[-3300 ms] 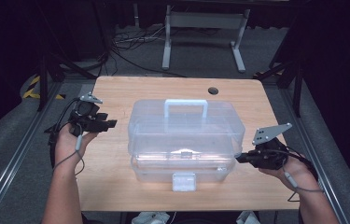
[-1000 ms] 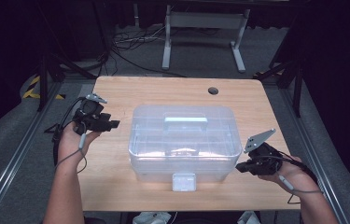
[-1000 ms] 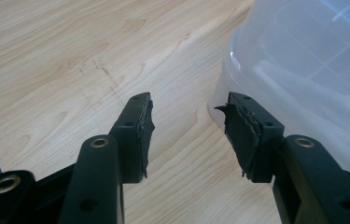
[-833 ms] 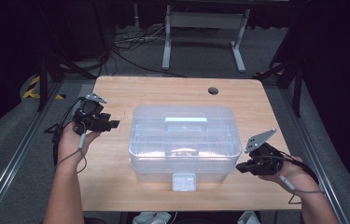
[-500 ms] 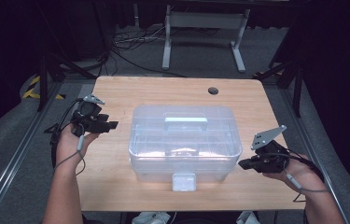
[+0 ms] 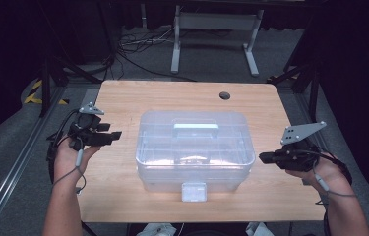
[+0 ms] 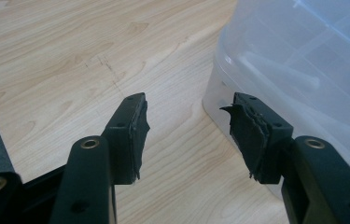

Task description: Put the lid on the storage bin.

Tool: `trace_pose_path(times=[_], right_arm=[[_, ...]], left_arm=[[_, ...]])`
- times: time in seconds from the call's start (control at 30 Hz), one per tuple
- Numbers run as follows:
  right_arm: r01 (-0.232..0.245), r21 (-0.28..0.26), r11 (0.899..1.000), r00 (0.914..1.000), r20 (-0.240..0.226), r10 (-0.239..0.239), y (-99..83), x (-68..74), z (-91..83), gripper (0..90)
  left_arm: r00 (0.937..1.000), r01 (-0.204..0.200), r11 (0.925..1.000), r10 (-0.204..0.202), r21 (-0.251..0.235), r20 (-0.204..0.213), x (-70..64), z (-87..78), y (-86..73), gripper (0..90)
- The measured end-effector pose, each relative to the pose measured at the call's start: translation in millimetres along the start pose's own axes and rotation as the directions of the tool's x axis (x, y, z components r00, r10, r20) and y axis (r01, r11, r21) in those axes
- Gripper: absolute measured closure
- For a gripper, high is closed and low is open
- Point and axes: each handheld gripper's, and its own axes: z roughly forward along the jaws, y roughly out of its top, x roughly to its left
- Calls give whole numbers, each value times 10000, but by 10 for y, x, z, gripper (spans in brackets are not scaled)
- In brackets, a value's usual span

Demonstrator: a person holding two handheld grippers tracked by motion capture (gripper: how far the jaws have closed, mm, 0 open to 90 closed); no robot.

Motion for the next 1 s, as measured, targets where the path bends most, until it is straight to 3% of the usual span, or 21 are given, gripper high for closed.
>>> trace_pose_path(times=[0.3, 0.5, 0.77, 0.87, 1.0], right_arm=[[18, -1192, 9929, 9996, 278, 15, 93, -102, -50, 806], [-333, -2555, 9662, 9953, 792, 553, 125, -278, -72, 756], [-853, -3233, 9425, 9864, 1060, 1257, 54, -472, -52, 719], [-1061, -3529, 9296, 9792, 1256, 1595, -11, -559, -58, 678], [-1253, -3585, 9251, 9672, 1636, 1944, -104, -679, -33, 627]], left_arm=[[9997, 244, 9997, -245, -64, -91, -5, -79, -131, 454], [9987, 403, 9991, -407, -126, -294, 14, -150, -232, 454], [9977, 549, 9983, -556, -199, -393, 39, -173, -272, 454], [9976, 555, 9983, -561, -151, -403, 46, -149, -272, 454], [9974, 559, 9984, -561, -71, -451, 63, -100, -267, 453]])
